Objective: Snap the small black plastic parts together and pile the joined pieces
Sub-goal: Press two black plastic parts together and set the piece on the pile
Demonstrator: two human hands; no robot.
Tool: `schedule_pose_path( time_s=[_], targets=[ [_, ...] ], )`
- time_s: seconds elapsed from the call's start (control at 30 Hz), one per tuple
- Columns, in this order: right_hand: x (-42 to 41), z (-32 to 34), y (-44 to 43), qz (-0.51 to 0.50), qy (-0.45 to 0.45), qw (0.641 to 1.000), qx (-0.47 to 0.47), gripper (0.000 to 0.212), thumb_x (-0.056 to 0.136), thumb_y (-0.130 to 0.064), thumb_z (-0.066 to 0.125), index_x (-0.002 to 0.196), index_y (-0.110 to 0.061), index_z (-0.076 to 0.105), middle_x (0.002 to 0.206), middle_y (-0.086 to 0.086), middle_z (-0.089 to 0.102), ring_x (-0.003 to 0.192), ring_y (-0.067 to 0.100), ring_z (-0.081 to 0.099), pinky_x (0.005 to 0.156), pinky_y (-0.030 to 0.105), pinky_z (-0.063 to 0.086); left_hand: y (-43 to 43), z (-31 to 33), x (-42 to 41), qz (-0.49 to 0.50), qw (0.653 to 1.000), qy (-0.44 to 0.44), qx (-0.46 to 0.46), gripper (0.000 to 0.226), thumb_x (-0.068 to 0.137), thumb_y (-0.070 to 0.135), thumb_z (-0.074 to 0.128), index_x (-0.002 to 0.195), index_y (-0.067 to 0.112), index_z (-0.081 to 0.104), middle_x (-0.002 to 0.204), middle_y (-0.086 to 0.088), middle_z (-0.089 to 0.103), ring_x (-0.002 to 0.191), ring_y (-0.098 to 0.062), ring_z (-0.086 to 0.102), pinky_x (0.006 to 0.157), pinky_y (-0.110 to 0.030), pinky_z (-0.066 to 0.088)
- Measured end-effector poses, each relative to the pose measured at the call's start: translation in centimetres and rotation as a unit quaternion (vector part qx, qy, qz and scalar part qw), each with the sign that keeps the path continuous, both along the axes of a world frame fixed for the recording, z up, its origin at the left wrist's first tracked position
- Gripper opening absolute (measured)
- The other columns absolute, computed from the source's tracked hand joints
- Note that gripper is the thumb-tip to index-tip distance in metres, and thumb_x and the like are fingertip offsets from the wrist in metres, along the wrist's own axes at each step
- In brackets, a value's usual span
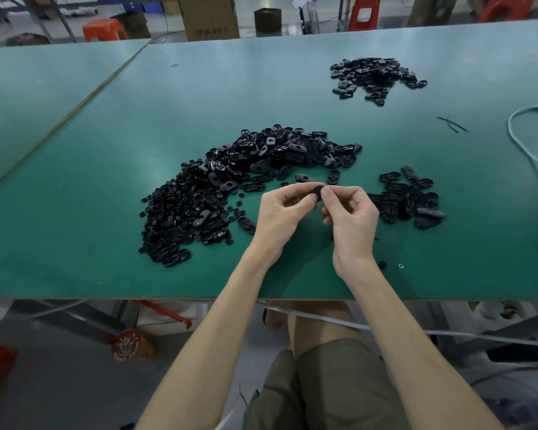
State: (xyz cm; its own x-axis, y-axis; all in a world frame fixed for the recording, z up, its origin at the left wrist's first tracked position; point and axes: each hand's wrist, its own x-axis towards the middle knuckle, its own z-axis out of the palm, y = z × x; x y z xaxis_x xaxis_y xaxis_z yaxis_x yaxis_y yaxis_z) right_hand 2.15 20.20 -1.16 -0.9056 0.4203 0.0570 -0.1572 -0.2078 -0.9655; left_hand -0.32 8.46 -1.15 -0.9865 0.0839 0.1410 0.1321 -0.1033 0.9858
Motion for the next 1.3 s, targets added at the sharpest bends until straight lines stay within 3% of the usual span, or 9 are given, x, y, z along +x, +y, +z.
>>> schedule_pose_path(
  time_s=[0.23, 0.5, 0.73, 0.9, 1.03, 1.3],
  targets=[
    [-0.06, -0.07, 0.02, 0.022, -0.01, 0.999, 0.034, 0.012, 0.091, -0.007, 0.077, 0.085, -0.015, 0.071, 0.073, -0.003, 0.071, 0.065, 0.011, 0.061, 0.06, 0.023, 0.05, 0.23, -0.03, 0.02, 0.044, 0.999, 0.009, -0.031, 0.028, 0.088, -0.007, 0.061, 0.103, 0.007, 0.08, 0.098, -0.005, 0.08, 0.084, -0.008, 0.07, 0.079, -0.02, 0.055],
    [-0.09, -0.1, -0.05, 0.02, -0.013, 0.999, 0.028, 0.01, 0.091, -0.005, 0.076, 0.086, -0.012, 0.071, 0.072, -0.001, 0.07, 0.065, 0.011, 0.061, 0.059, 0.023, 0.049, 0.2, -0.11, 0.01, 0.045, 0.998, 0.008, -0.037, 0.028, 0.089, -0.008, 0.061, 0.104, 0.006, 0.08, 0.099, -0.007, 0.08, 0.087, -0.012, 0.071, 0.088, -0.03, 0.058],
    [-0.12, -0.11, -0.13, 0.023, -0.016, 0.999, 0.039, 0.012, 0.091, -0.004, 0.076, 0.085, -0.013, 0.071, 0.071, -0.002, 0.07, 0.063, 0.009, 0.06, 0.059, 0.021, 0.048, 0.19, -0.09, 0.0, 0.042, 0.998, 0.02, -0.047, 0.031, 0.088, -0.007, 0.061, 0.098, 0.014, 0.08, 0.093, -0.001, 0.08, 0.082, -0.008, 0.071, 0.08, -0.021, 0.057],
    [-0.1, -0.13, -0.11, 0.011, -0.017, 0.999, 0.029, 0.008, 0.093, -0.006, 0.076, 0.089, -0.011, 0.071, 0.073, -0.004, 0.07, 0.064, 0.008, 0.062, 0.06, 0.022, 0.049, -0.05, -0.39, -0.24, 0.021, 0.999, 0.009, -0.026, 0.026, 0.091, -0.004, 0.064, 0.104, 0.013, 0.08, 0.097, -0.007, 0.08, 0.085, -0.014, 0.07, 0.086, -0.029, 0.059],
    [-0.08, -0.09, -0.01, -0.017, -0.014, 1.0, 0.001, 0.005, 0.095, -0.01, 0.075, 0.094, -0.01, 0.069, 0.077, -0.003, 0.071, 0.064, 0.007, 0.063, 0.059, 0.02, 0.051, -0.34, -0.38, -0.25, -0.012, 1.0, 0.001, 0.012, 0.021, 0.093, 0.002, 0.072, 0.111, 0.011, 0.078, 0.101, -0.008, 0.079, 0.086, -0.014, 0.071, 0.084, -0.024, 0.057],
    [-0.11, -0.16, -0.02, -0.021, -0.019, 1.0, 0.009, 0.004, 0.095, -0.01, 0.074, 0.095, -0.01, 0.069, 0.081, 0.0, 0.071, 0.066, 0.008, 0.064, 0.06, 0.02, 0.051, -0.06, -0.12, -0.07, -0.012, 1.0, 0.0, -0.006, 0.023, 0.094, -0.003, 0.068, 0.112, 0.009, 0.077, 0.1, -0.003, 0.08, 0.088, -0.012, 0.074, 0.082, -0.021, 0.056]
  ],
)
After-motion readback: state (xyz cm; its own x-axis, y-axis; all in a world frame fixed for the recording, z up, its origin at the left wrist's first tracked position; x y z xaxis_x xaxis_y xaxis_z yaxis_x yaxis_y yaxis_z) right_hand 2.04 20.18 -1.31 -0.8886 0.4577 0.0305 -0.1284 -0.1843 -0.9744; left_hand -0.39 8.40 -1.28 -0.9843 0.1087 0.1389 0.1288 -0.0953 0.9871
